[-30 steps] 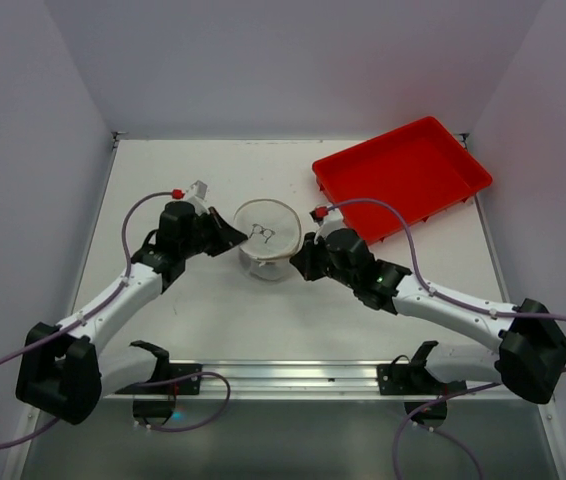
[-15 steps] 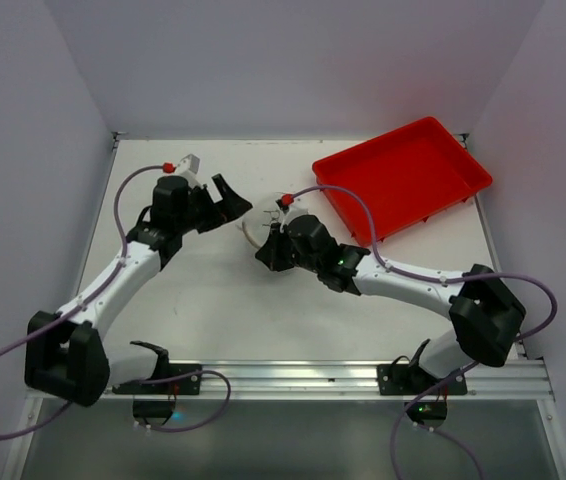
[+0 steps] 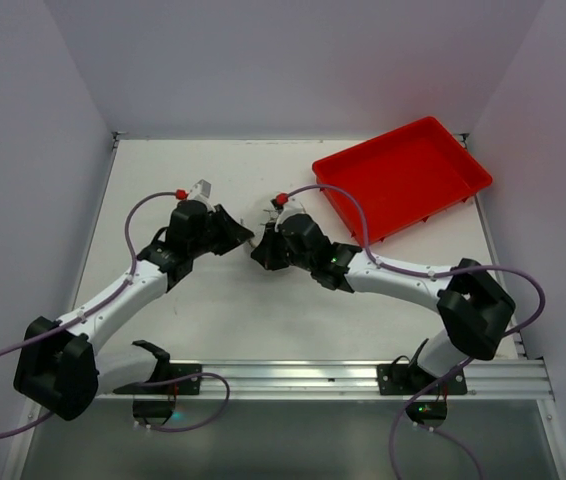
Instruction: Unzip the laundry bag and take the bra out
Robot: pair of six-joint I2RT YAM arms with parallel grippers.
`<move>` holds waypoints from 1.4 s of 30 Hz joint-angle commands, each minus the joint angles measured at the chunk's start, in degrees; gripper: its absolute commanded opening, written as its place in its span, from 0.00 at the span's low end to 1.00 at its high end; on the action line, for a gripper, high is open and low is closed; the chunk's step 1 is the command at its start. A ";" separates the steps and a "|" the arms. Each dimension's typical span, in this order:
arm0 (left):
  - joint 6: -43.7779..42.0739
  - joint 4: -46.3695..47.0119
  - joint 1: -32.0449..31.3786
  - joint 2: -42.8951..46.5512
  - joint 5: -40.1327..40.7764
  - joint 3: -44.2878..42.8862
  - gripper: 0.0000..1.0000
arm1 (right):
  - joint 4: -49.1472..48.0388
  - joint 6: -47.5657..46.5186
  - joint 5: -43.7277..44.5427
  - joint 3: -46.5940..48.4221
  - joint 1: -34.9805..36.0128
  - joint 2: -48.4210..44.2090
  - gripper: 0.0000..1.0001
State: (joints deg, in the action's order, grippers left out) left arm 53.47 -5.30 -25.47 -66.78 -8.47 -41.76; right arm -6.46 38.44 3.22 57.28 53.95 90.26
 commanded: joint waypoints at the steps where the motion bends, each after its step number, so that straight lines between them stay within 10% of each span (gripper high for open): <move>1: 1.20 4.25 -0.10 -1.24 3.02 0.10 0.17 | -0.93 -0.20 0.12 -0.93 0.19 -3.77 0.00; 3: 0.32 4.16 -0.01 -1.33 3.98 0.10 0.00 | 1.17 -0.99 0.29 -3.21 0.19 -6.57 0.00; 19: -22.79 -0.51 8.42 -10.46 -3.13 -10.53 0.00 | 6.03 -10.22 -6.81 -16.94 -11.16 -22.94 0.00; 22: -23.33 2.66 9.12 -16.61 -4.44 -16.57 0.07 | 3.21 -8.38 -8.23 -11.26 -6.07 -17.41 0.00; 30: -14.46 5.59 9.21 -11.21 -2.20 -15.91 0.98 | -0.21 -0.29 -12.02 4.15 -0.25 -0.63 0.00; 42: -5.49 -1.64 4.39 8.43 -1.29 2.56 0.90 | 0.40 -1.17 -10.52 8.03 0.01 3.35 0.00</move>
State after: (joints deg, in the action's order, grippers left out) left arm 45.23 -5.89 -18.65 -58.46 -8.99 -40.80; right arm -4.34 37.10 -7.09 63.77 53.89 93.51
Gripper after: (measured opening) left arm 0.912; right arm 0.034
